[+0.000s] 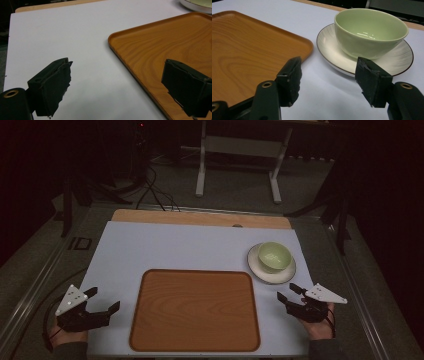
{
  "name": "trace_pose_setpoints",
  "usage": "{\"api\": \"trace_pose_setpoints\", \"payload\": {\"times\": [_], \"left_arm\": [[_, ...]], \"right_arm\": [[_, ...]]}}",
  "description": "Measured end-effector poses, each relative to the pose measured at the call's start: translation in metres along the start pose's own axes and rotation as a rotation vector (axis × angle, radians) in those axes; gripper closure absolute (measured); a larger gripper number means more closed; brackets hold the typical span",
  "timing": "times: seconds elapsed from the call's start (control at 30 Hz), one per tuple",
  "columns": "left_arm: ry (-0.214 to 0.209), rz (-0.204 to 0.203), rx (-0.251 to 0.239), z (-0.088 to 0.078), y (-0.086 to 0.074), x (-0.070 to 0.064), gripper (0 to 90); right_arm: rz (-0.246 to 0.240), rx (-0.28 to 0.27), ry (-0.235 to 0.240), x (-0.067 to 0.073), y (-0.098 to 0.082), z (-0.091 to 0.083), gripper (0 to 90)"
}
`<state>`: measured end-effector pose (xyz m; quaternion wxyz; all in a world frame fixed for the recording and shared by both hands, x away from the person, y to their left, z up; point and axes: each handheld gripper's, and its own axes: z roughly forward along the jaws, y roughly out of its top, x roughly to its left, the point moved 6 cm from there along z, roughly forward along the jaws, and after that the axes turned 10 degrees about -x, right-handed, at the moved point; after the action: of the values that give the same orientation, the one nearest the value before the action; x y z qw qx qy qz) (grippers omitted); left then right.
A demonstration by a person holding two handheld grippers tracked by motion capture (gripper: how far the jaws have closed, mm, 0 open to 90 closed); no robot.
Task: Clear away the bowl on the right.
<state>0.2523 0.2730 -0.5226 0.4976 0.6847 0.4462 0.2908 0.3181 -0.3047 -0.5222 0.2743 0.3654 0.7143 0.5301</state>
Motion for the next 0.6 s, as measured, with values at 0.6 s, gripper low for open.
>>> {"api": "trace_pose_setpoints", "payload": {"times": [0.6], "left_arm": [[0.007, -0.001, -0.012, 0.001, 0.0, 0.001, 8.4]], "right_arm": [[-0.042, 0.002, 0.031, -0.001, 0.021, 0.007, 32.6]]}}
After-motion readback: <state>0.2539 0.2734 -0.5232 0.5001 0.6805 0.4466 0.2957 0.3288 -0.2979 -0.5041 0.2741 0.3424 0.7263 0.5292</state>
